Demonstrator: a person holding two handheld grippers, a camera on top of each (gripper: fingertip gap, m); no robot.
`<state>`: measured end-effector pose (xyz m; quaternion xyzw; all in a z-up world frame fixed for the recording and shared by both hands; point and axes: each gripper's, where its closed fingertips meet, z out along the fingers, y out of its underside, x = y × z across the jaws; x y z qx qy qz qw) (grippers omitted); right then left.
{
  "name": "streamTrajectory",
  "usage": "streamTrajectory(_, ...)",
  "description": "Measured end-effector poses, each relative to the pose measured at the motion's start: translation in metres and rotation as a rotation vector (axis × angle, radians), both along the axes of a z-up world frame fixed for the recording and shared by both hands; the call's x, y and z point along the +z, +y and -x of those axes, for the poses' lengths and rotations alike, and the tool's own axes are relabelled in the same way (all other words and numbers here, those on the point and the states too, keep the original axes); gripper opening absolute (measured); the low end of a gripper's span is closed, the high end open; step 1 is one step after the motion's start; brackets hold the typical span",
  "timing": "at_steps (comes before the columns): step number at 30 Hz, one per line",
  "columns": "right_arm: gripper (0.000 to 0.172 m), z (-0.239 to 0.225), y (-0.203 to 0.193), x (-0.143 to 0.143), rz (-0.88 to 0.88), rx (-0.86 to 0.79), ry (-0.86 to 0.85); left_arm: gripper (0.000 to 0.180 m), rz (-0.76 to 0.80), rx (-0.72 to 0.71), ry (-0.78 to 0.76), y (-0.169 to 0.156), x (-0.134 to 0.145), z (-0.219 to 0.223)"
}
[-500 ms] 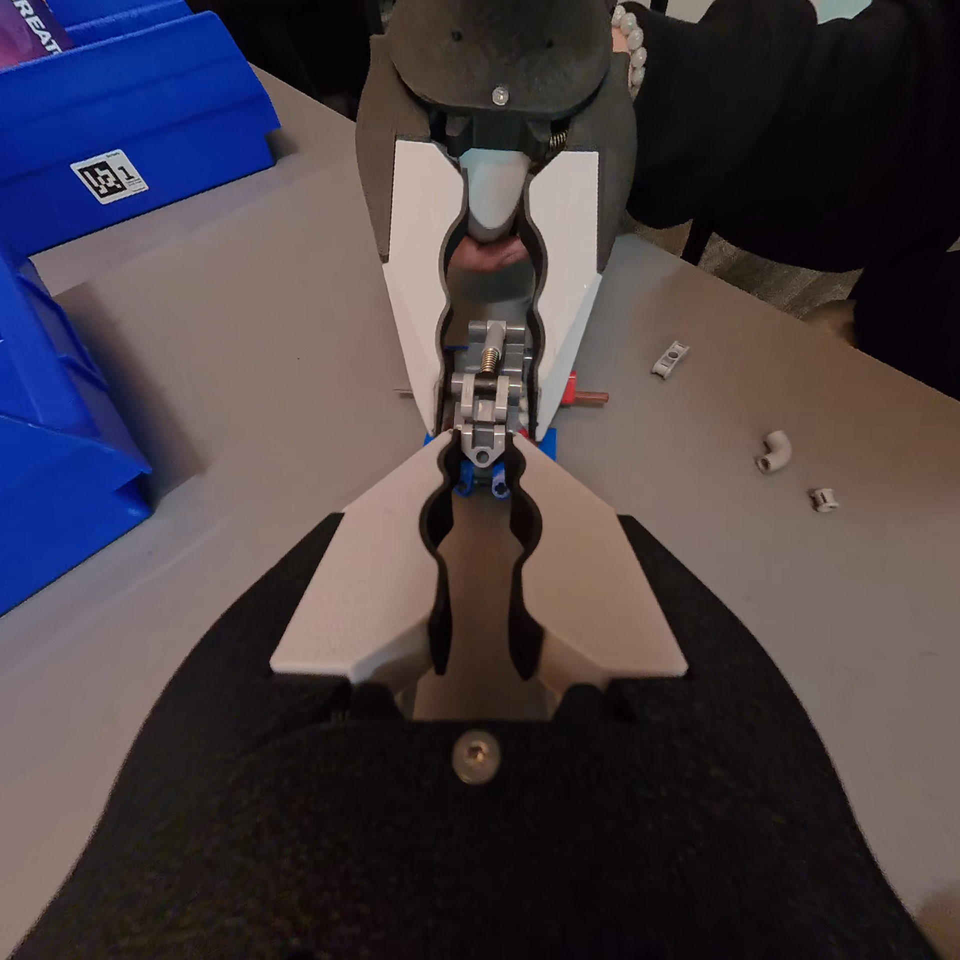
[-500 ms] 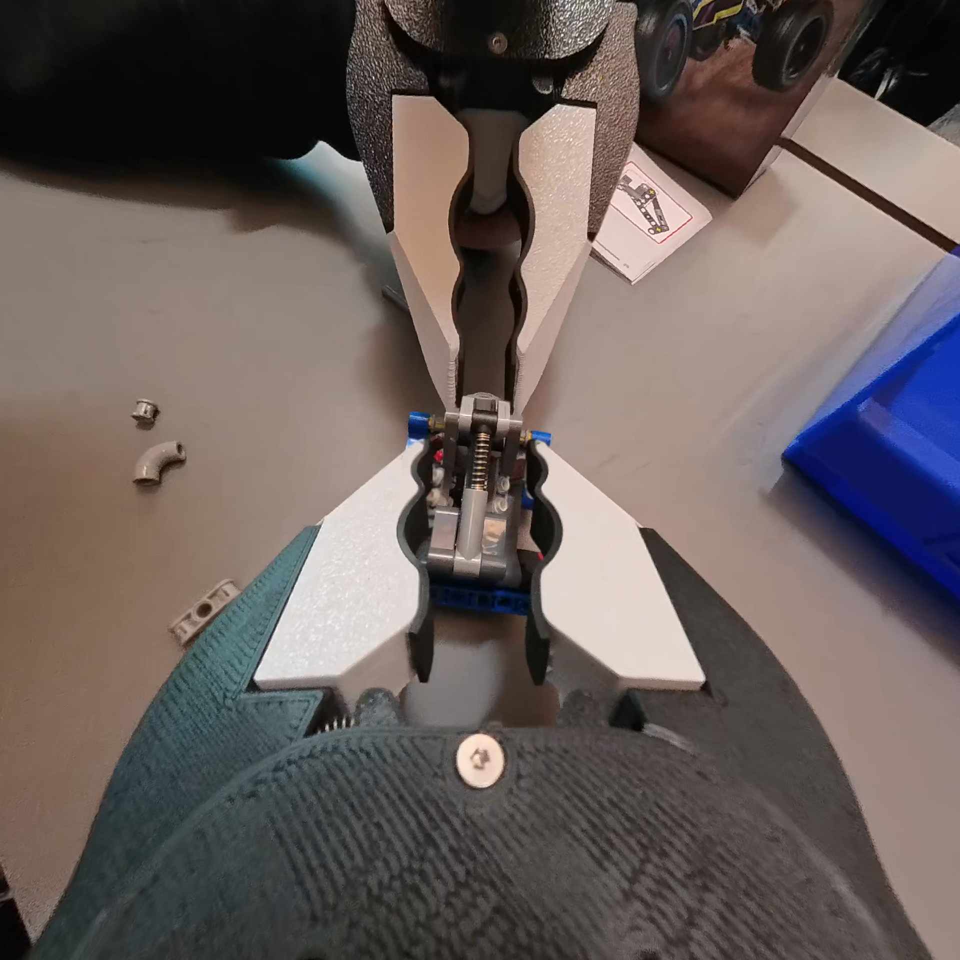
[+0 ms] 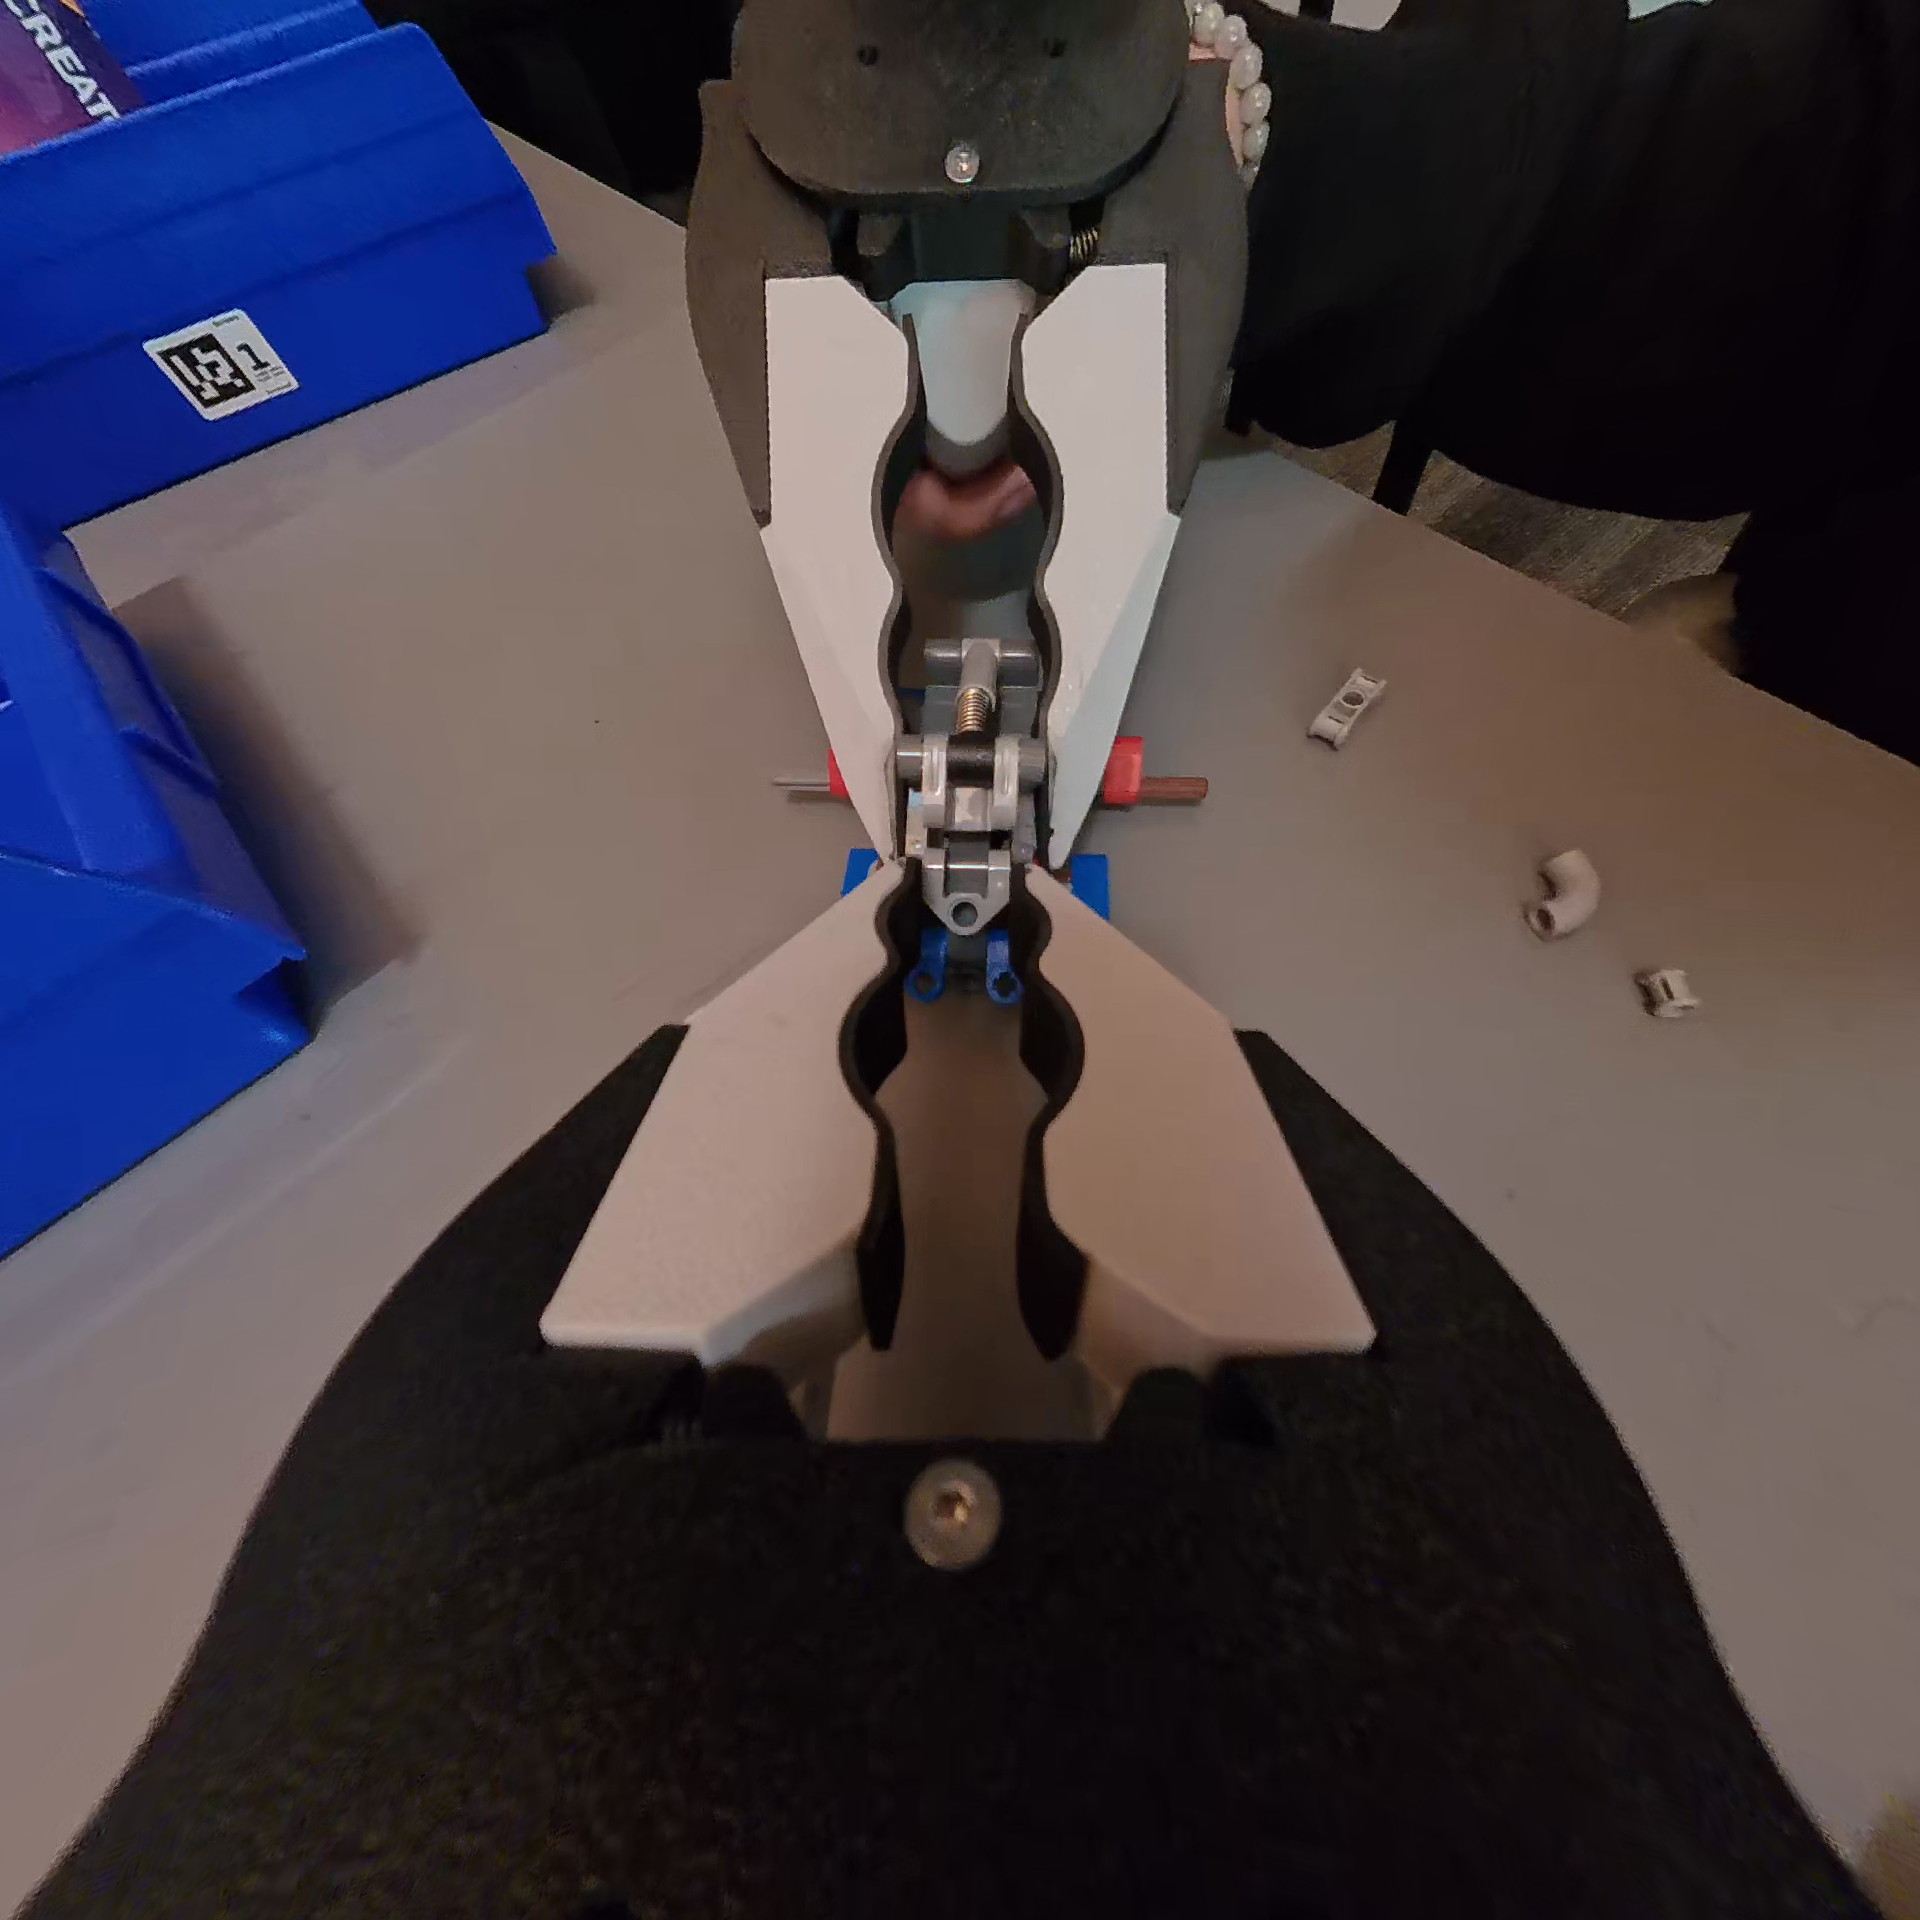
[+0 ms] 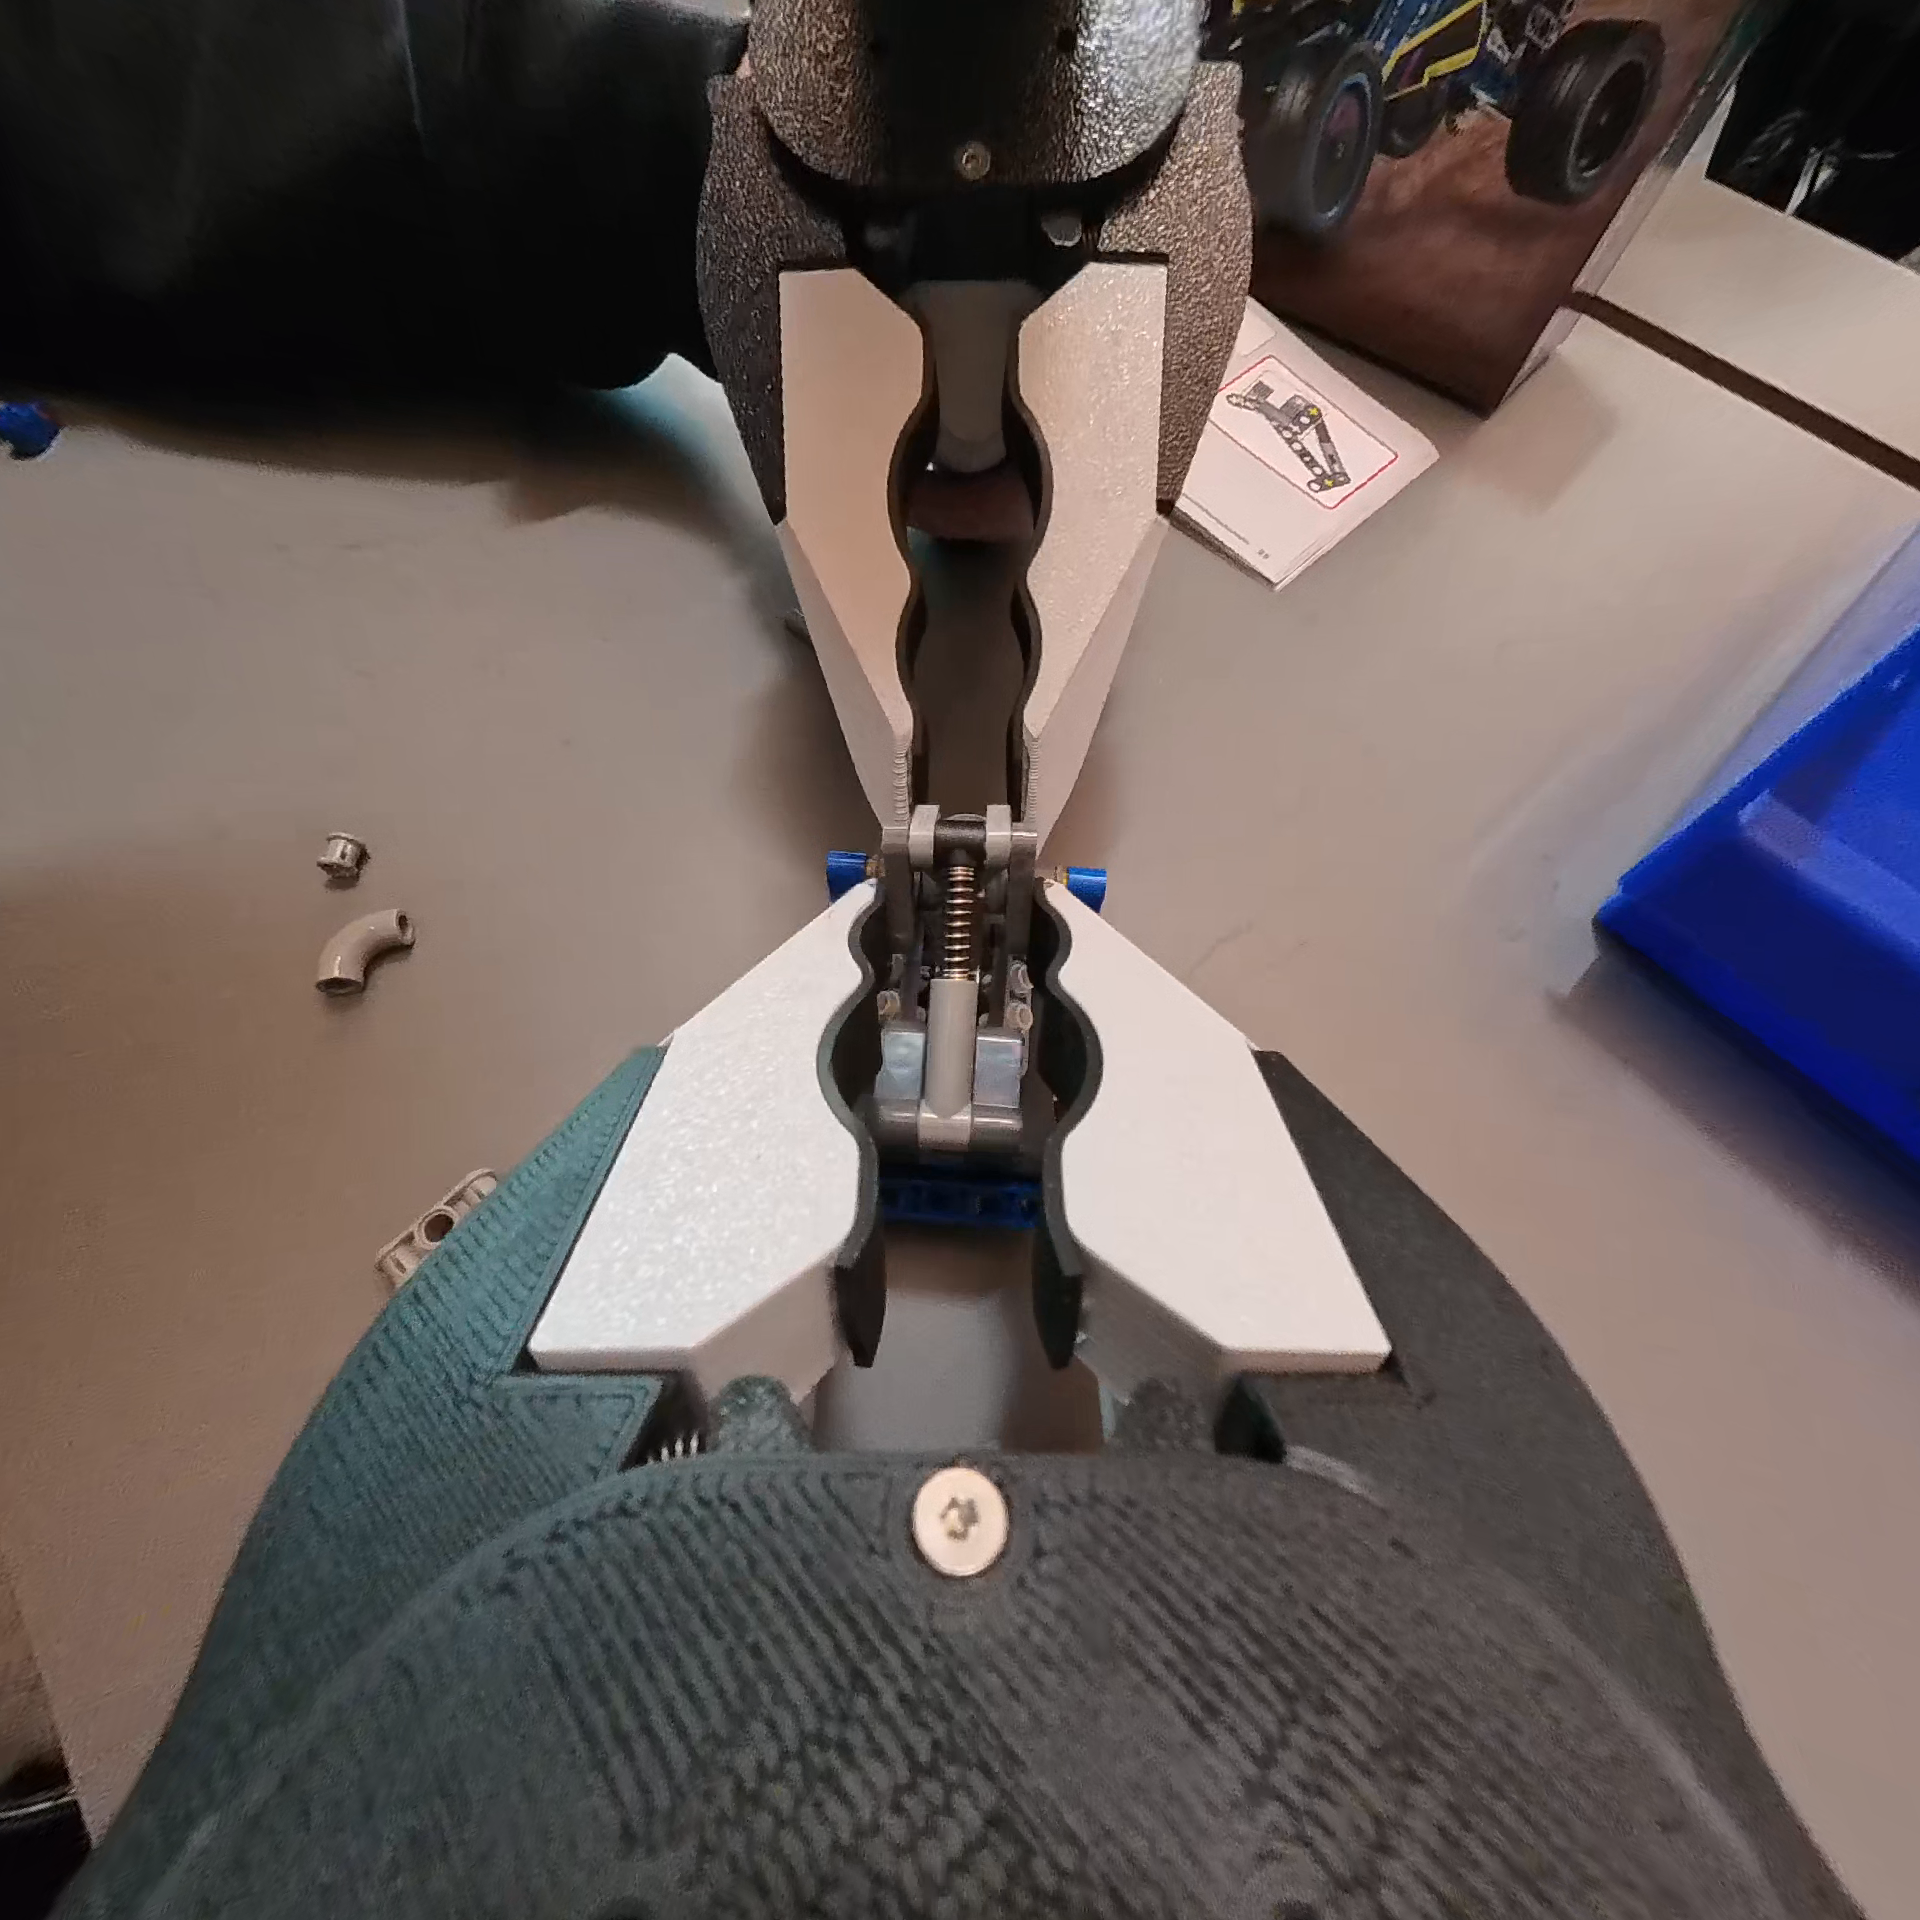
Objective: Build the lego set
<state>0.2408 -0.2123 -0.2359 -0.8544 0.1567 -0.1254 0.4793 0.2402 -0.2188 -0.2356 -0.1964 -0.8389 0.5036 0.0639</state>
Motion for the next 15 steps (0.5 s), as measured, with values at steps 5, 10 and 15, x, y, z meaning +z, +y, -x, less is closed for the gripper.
streamTrajectory(5, 0.022, -0.0009, -0.0008, 0.0012, 0.000, 0.005, -0.022, 0.012, 0.013, 0.008, -0.014, -0.0011, 0.0009, -0.0007)
streamTrajectory(10, 0.022, -0.0004, -0.0004, 0.0020, -0.008, 0.014, -0.026, 0.012, 0.019, 0.004, -0.014, -0.0010, 0.0016, 0.0000)
streamTrajectory(15, 0.023, -0.0014, -0.0003, 0.0038, -0.022, 0.017, -0.022, 0.012, 0.027, 0.007, -0.005, -0.0011, 0.0034, -0.0008)
